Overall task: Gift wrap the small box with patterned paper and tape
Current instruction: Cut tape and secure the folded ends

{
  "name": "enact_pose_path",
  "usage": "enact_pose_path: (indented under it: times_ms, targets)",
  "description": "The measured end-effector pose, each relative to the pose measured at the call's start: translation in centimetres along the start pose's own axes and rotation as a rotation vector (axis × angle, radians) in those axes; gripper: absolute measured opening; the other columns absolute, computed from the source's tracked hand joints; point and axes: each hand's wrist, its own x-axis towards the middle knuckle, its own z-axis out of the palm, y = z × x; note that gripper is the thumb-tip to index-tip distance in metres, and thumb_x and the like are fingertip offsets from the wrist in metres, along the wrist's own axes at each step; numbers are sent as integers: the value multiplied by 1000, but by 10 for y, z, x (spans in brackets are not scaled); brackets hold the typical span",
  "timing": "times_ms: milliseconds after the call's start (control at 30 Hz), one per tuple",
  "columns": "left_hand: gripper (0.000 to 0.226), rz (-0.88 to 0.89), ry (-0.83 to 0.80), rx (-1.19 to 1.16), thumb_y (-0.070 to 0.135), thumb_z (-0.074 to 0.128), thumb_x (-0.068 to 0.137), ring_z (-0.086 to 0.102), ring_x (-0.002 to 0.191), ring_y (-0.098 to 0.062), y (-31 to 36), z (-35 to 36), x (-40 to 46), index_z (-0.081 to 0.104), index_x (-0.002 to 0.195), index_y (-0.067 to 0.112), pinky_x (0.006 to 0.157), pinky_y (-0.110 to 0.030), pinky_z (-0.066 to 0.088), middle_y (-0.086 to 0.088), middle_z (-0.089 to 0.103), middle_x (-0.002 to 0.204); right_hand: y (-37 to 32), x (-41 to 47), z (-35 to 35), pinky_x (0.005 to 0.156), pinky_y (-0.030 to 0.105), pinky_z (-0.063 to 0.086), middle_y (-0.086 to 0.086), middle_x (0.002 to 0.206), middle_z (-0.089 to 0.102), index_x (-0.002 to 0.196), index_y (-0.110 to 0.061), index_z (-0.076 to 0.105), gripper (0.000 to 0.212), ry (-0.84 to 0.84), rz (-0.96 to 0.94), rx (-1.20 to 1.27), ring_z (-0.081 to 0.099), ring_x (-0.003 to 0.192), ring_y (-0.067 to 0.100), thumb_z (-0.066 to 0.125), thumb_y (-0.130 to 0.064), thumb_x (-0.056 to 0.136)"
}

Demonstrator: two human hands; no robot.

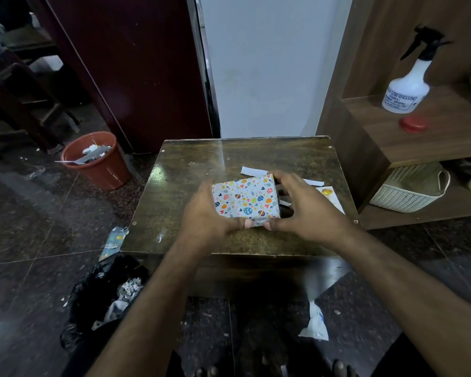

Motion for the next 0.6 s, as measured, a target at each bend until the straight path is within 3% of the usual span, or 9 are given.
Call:
enact_pose_path:
  times_ms: [100,167,267,367,467,533,600]
  targets:
    - [77,60,56,-35,19,100,60,63,98,3,4,-2,-4,48,117,30,76,-16,56,15,64,109,-3,1,4,101,40,52,-8,139,56,151,-29,34,97,43,11,-20,55,125,12,92,-23,74]
    - [71,87,78,0,24,98,65,59,93,9,7,-3,-7,48,115,30,66,-9,48,18,62,107,-5,3,7,100,42,53,-6,139,58,154,-29,28,101,36,28,-29,56,126,15,91,-23,75]
    - [59,85,102,51,36,93,72,61,94,3,7,-3,-8,53,114,26,68,-15,46,12,65,107,-11,6,14,106,41,47,0,147,54,160,-29,17,111,-3,58,-84,52,133,21,90,-27,76]
    - [51,62,120,113,52,81,81,65,93,-8,5,-2,-8,59,113,19,67,-19,46,6,68,104,-17,7,20,105,27,34,1,159,41,163,-25,14,110,-66,62,-141,41,143,21,87,-27,80]
    - [47,43,118,170,60,62,92,64,93,-15,2,-1,-7,59,111,17,66,-24,41,3,68,101,-18,9,22,111,32,33,0,164,34,164,-23,11,112,-82,63,-165,35,148,20,86,-27,81]
    - [55,28,132,207,65,54,93,62,103,-23,2,1,-6,59,115,15,77,-33,44,-3,66,108,-19,9,20,113,35,33,-1,164,32,164,-24,9,115,-93,61,-157,34,149,20,87,-31,80]
    - [68,18,180,345,71,48,92,53,122,-32,5,4,-6,55,128,14,98,-46,44,-11,59,126,-20,7,15,113,38,34,-1,162,33,163,-26,12,114,-84,57,-131,35,147,21,87,-40,79]
